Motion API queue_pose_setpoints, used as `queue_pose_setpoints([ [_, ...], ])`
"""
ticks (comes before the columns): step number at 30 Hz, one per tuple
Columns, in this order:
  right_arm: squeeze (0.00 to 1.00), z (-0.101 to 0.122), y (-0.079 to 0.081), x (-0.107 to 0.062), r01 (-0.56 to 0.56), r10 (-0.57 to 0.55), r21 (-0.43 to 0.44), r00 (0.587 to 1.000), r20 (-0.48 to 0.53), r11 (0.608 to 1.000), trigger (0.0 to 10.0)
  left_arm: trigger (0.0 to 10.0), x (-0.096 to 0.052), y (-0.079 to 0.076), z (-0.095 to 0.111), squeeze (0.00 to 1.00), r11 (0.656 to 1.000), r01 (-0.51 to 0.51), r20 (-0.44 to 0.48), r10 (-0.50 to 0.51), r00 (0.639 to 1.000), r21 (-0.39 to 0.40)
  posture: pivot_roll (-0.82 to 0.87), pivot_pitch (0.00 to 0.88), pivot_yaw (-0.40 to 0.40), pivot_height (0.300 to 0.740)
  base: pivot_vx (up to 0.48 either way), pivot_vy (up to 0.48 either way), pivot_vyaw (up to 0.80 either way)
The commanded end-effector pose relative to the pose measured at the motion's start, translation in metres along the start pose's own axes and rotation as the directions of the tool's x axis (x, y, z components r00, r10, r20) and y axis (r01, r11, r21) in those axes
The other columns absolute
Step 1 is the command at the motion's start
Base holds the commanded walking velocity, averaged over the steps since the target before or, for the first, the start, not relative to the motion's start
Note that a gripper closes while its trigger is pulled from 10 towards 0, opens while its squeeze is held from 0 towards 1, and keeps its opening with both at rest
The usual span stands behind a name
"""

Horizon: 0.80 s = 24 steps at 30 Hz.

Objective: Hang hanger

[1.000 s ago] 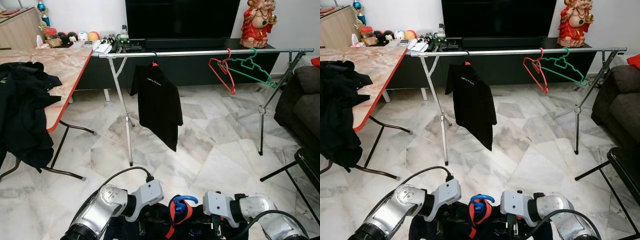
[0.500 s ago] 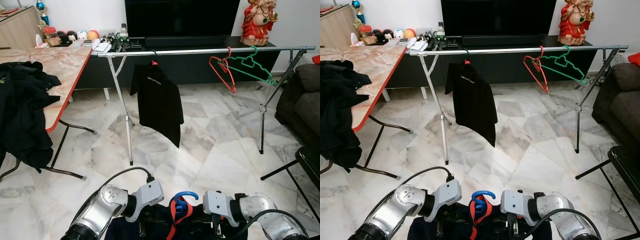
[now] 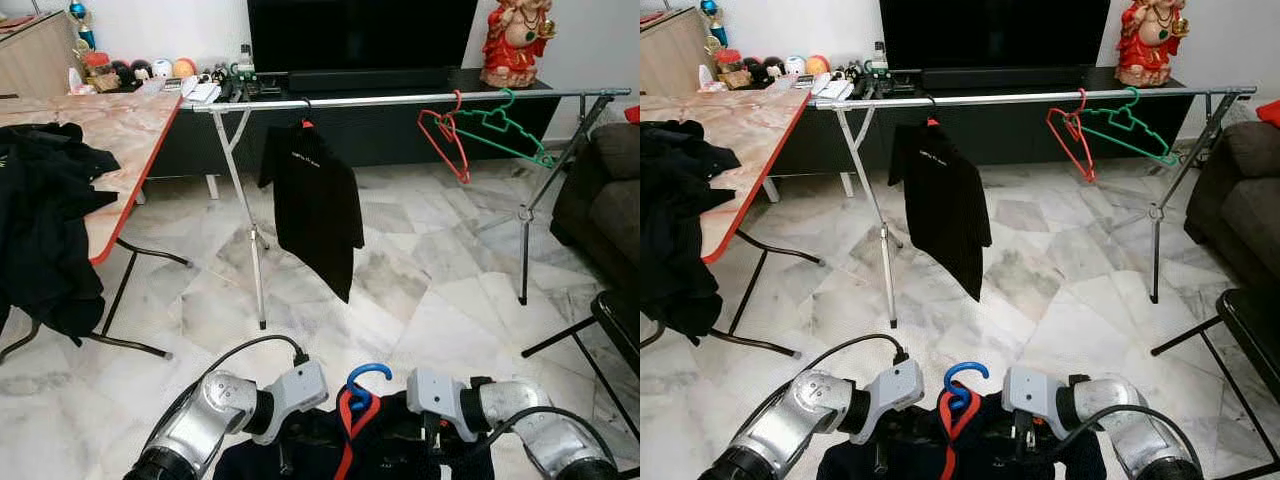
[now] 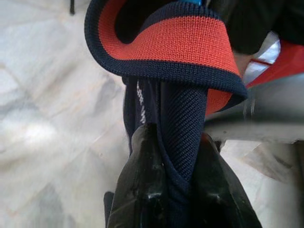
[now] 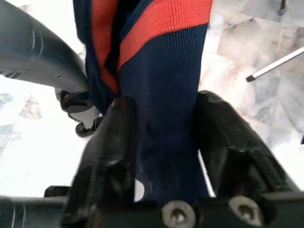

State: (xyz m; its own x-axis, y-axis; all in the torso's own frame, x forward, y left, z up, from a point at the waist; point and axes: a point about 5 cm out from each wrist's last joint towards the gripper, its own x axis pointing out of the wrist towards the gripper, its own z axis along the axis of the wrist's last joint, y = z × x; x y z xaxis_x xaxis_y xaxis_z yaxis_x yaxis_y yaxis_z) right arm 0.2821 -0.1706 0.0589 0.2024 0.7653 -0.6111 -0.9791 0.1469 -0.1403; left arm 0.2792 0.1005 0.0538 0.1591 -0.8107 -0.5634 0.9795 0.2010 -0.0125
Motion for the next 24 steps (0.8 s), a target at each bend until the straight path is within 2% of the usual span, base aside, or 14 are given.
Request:
queue_pose_setpoints([
  [1,1.00,0.005,-0.004,-0.004,0.004,-0.004,-0.014,1.000,0.012,1.000,10.0,0.0,-0.002,0.004,0.002,0.00,1.000,-0.020,-0.009,0.020,1.000,0.023,-0.04,0.072,0.010,0.740,0.000,0.000,0.00],
  [6,1.00,0.010,-0.011,-0.011,0.009,-0.009,-0.029,1.000,0.003,1.000,10.0,0.0,-0.001,0.006,-0.008,0.00,0.998,-0.059,-0.061,0.061,0.996,0.036,-0.05,0.068,0.011,0.740,0.000,0.000,0.00],
  [12,1.00,0.019,-0.028,-0.025,0.131,-0.130,-0.050,0.991,0.024,0.990,10.0,0.0,-0.003,0.015,-0.011,0.00,0.982,-0.185,0.007,0.185,0.983,-0.033,-0.05,0.066,0.015,0.740,0.000,0.000,0.00],
  [15,1.00,0.018,-0.041,-0.035,0.294,-0.293,-0.019,0.955,0.040,0.956,10.0,0.0,-0.005,0.020,-0.013,0.00,0.962,-0.260,0.045,0.264,0.964,-0.079,-0.05,0.064,0.013,0.740,0.000,0.000,0.00],
  [16,1.00,0.014,-0.047,-0.040,0.391,-0.391,0.024,0.919,0.037,0.920,10.0,0.0,-0.006,0.022,-0.014,0.00,0.952,-0.297,0.059,0.302,0.952,-0.079,-0.05,0.062,0.013,0.740,0.000,0.000,0.00],
  [17,1.00,0.012,-0.049,-0.041,0.428,-0.429,0.040,0.903,0.034,0.903,10.0,0.0,-0.007,0.023,-0.014,0.00,0.946,-0.315,0.064,0.320,0.945,-0.078,-0.05,0.062,0.014,0.740,0.000,0.000,0.00],
  [18,0.02,0.001,-0.055,-0.046,0.556,-0.559,0.113,0.829,-0.012,0.823,10.0,0.0,-0.007,0.027,-0.013,0.00,0.928,-0.363,0.080,0.370,0.926,-0.087,-0.05,0.059,0.014,0.740,0.000,0.000,0.00],
  [19,0.02,-0.002,-0.056,-0.047,0.583,-0.585,0.129,0.810,-0.026,0.802,10.0,0.0,-0.007,0.027,-0.013,0.00,0.923,-0.373,0.084,0.380,0.921,-0.089,-0.05,0.059,0.014,0.740,0.000,0.000,0.00],
  [20,0.00,-0.012,-0.056,-0.047,0.641,-0.642,0.191,0.764,-0.065,0.743,10.0,0.0,-0.009,0.033,-0.013,0.00,0.892,-0.442,0.076,0.450,0.890,-0.099,-0.05,0.058,0.017,0.740,0.000,0.000,0.00],
  [21,0.00,-0.018,-0.055,-0.047,0.673,-0.672,0.230,0.735,-0.092,0.703,10.0,0.0,-0.010,0.036,-0.014,0.00,0.866,-0.489,0.068,0.496,0.865,-0.105,-0.05,0.057,0.017,0.740,0.000,0.000,0.00],
  [22,0.00,-0.034,-0.048,-0.044,0.722,-0.718,0.322,0.679,-0.156,0.612,10.0,0.3,-0.012,0.041,-0.016,0.00,0.819,-0.561,0.046,0.569,0.821,-0.116,-0.05,0.053,0.020,0.740,0.000,0.000,0.00],
  [23,0.00,-0.056,-0.033,-0.035,0.760,-0.739,0.414,0.625,-0.251,0.501,10.0,10.0,-0.016,0.045,-0.020,0.00,0.765,-0.629,0.030,0.638,0.769,-0.138,-0.05,0.050,0.024,0.740,0.000,0.000,0.00],
  [24,0.00,-0.056,-0.033,-0.035,0.760,-0.739,0.414,0.625,-0.251,0.501,10.0,10.0,-0.016,0.045,-0.020,0.00,0.765,-0.629,0.030,0.638,0.769,-0.138,-0.05,0.050,0.024,0.740,0.000,0.000,0.00],
])
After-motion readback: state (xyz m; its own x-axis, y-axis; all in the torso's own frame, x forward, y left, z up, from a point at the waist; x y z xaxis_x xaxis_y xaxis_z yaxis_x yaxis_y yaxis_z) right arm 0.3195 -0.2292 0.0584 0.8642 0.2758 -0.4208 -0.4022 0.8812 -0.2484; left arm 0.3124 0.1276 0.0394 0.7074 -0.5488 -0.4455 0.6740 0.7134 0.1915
